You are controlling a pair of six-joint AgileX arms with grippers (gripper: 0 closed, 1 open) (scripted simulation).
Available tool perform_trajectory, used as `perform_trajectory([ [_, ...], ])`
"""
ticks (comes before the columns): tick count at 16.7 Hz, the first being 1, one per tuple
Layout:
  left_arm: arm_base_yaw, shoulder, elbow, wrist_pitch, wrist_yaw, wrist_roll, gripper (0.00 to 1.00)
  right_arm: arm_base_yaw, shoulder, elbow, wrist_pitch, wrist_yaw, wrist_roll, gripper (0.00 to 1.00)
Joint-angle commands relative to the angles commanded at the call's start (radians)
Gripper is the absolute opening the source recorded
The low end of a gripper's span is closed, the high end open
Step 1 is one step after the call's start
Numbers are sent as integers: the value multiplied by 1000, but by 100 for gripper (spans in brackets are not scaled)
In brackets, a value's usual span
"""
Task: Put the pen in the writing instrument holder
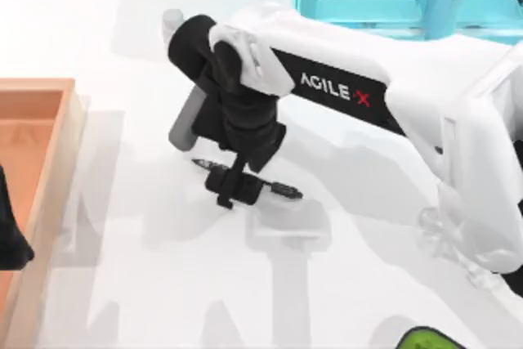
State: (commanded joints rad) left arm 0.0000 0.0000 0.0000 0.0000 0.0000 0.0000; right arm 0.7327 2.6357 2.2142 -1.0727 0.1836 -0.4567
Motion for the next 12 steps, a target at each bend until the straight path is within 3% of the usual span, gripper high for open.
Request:
perform_trajectory([
  [6,0,0,0,0,0,0,100,0,0,0,0,0,0,0],
  [7,0,0,0,0,0,0,100,17,-78,-15,-40,-55,40,0],
  [12,0,0,0,0,0,0,100,81,-195,-73,-111,-48,105,0],
])
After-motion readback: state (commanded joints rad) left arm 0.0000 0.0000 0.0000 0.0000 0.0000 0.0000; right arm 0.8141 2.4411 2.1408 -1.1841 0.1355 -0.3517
